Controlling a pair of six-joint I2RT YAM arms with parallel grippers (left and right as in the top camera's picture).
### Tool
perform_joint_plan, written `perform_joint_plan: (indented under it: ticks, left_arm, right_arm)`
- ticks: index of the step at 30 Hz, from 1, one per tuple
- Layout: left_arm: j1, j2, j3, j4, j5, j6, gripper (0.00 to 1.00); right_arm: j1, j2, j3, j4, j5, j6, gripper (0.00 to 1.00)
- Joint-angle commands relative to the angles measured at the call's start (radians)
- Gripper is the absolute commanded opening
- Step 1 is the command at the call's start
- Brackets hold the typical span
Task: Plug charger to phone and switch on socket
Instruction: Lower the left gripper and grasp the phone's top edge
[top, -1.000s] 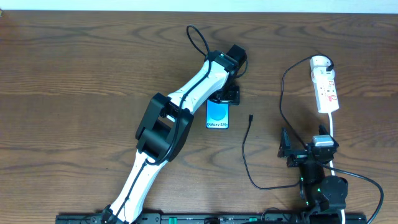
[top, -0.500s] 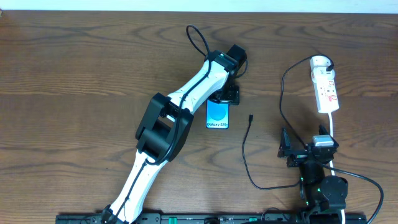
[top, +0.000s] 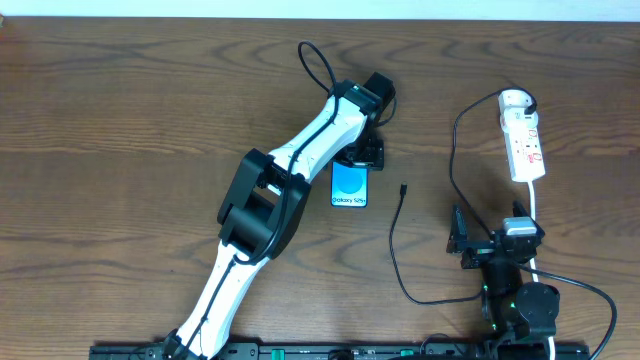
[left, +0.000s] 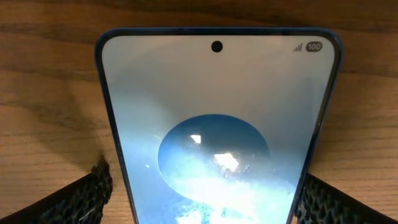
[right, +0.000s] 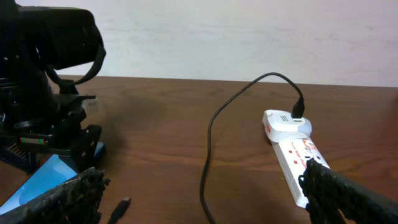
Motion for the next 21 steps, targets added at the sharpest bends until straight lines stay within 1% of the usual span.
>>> perform_joint_plan:
  ticks: [1,2,4,5,17,21]
  left_arm:
    - [0.004,0.045,0.003,-0.015,0.002,0.000,0.93]
    - [0.004,0.045,0.003,-0.015,0.003,-0.001,0.93]
    - [0.004,0.045,0.003,-0.015,0.003,0.000,0.87]
    - [0.004,0.045,0.003,-0.015,0.003,0.000,0.85]
    - [0.004,0.045,0.003,-0.015,0.002,0.000,0.84]
    - [0.004,0.045,0.003,-0.015,0.002,0.000,0.81]
  right_arm:
    - [0.008,-0.005,-0.003,-0.004,0.008,-0.007,0.99]
    - [0.008,-0.005,-0.003,-0.004,0.008,-0.007,0.99]
    - [0.008,-0.005,-0.003,-0.004,0.008,-0.007,0.99]
    - [0.008,-0.005,-0.003,-0.004,0.008,-0.007,0.99]
    - [0.008,-0.005,-0.003,-0.004,0.008,-0.007,0.99]
    - [0.008,-0.005,-0.003,-0.004,0.008,-0.007,0.99]
